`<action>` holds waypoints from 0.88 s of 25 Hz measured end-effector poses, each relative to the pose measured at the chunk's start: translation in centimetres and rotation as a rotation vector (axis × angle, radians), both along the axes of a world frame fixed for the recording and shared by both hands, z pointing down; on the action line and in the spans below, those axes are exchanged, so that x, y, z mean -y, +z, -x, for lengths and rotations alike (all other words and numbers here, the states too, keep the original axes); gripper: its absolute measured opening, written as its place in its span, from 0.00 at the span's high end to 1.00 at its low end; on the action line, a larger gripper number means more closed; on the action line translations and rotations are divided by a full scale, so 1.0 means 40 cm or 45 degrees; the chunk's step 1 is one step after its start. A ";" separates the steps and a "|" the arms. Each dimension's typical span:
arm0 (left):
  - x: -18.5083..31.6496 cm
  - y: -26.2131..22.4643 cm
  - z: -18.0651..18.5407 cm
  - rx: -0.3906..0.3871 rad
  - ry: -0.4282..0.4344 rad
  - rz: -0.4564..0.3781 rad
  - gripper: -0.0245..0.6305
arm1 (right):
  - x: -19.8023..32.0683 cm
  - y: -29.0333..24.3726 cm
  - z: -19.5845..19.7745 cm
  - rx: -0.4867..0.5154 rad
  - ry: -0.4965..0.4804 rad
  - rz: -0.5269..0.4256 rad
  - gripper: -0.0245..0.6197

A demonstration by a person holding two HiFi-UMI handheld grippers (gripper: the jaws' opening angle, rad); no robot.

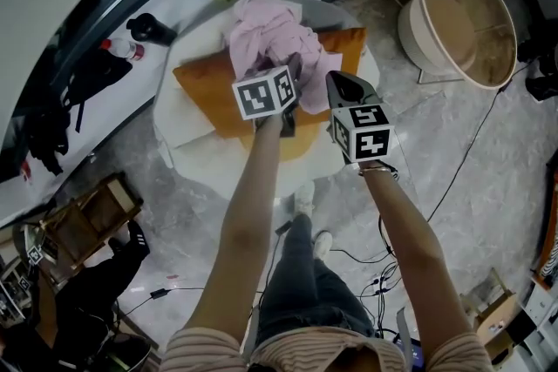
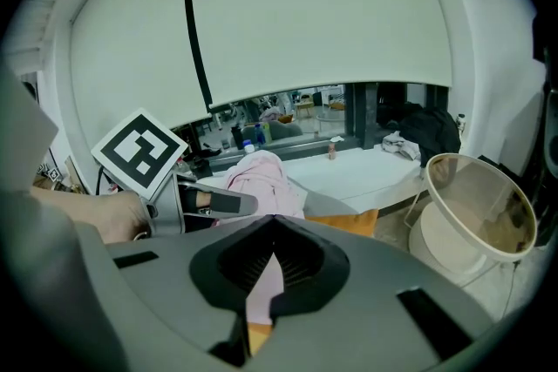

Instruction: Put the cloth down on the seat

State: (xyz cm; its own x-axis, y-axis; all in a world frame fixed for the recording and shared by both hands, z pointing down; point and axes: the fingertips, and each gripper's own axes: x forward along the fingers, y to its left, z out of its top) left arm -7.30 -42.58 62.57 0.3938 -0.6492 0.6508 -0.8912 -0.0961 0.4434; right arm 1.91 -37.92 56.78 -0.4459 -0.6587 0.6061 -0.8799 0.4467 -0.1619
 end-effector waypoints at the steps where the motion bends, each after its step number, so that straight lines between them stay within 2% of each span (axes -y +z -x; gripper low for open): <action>1: -0.002 -0.005 0.001 0.008 0.002 -0.005 0.61 | 0.001 -0.007 -0.001 0.001 0.002 -0.006 0.95; 10: -0.032 -0.066 0.020 0.069 0.010 -0.079 0.59 | -0.027 -0.051 0.000 0.006 -0.003 -0.042 0.95; 18: -0.063 -0.139 0.012 0.049 0.045 -0.182 0.59 | -0.055 -0.099 0.006 0.023 0.000 -0.084 0.95; 22: -0.094 -0.176 0.012 0.055 0.051 -0.228 0.65 | -0.079 -0.121 0.007 0.034 0.003 -0.101 0.95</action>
